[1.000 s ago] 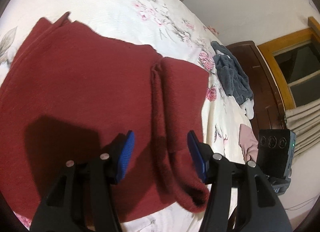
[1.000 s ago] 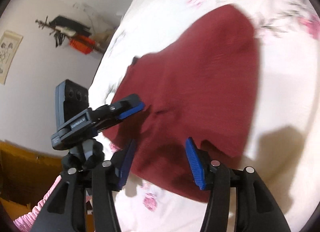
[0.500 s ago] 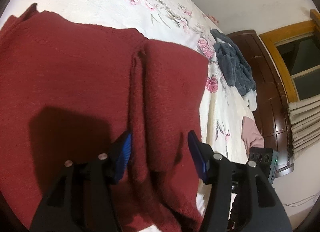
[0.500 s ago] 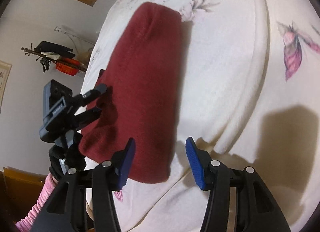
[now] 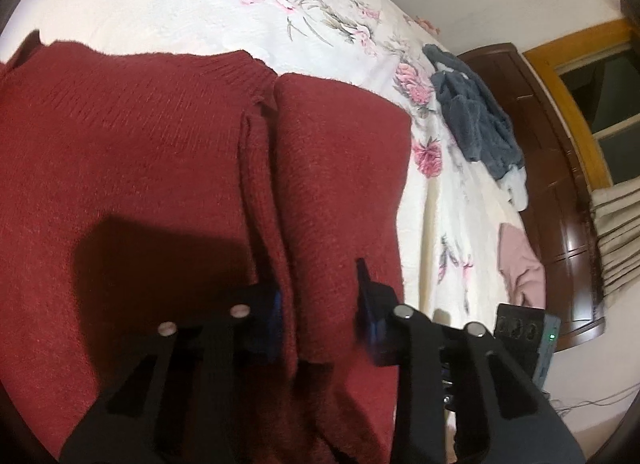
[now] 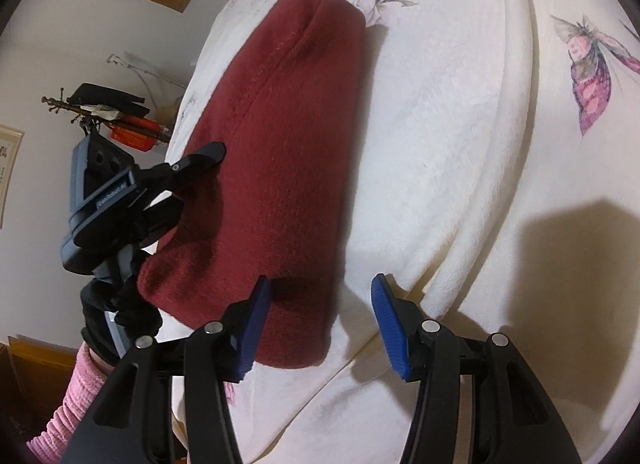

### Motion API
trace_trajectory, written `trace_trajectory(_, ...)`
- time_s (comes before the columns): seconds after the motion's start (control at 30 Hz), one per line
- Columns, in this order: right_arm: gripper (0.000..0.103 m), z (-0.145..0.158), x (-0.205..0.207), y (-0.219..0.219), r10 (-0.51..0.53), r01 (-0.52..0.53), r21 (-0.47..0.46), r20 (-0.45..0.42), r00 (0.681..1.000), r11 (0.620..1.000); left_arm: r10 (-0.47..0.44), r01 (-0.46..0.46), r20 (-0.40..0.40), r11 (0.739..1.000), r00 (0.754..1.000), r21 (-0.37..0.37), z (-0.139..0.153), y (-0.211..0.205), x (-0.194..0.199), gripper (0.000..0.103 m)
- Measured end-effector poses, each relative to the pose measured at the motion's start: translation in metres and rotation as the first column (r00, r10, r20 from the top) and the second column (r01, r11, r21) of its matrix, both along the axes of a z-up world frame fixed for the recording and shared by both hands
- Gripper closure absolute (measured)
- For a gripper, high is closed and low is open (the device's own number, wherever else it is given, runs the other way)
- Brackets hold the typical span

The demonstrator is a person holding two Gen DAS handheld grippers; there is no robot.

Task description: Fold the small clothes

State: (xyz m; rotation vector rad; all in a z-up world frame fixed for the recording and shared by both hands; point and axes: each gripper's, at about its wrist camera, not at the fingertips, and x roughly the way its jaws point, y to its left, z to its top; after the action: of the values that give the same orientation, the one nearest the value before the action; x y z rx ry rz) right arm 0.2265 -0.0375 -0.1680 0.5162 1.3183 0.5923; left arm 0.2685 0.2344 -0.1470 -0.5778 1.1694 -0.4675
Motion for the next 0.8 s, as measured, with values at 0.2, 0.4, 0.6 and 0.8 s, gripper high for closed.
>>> trace_trajectory(0.2,0.05,0.006,-0.002,-0.002,-0.009,0.009,0.002,0.003,1.0,1.0,0.028,-0.024,0.079,0.998,0.996,-0.051,0.022,0.012,-0.014,0.082)
trace_trajectory(0.4,0.05,0.016,-0.006,0.0,0.0,0.0,-0.004,0.023,1.0,1.0,0.047,-0.038,0.127,0.997,0.991,-0.067,0.043,0.038,-0.028,0.083)
trace_trajectory(0.6,0.05,0.029,-0.01,0.018,0.046,-0.045,-0.014,0.056,0.997,0.999,0.105,-0.095,0.147,0.993,0.984,-0.074,0.059,0.085,-0.037,0.083)
trace_trajectory(0.8,0.049,0.038,-0.014,0.04,0.102,-0.1,-0.022,0.082,0.991,0.995,0.174,-0.171,0.152,0.985,0.973,-0.029,0.066,0.141,-0.047,0.083)
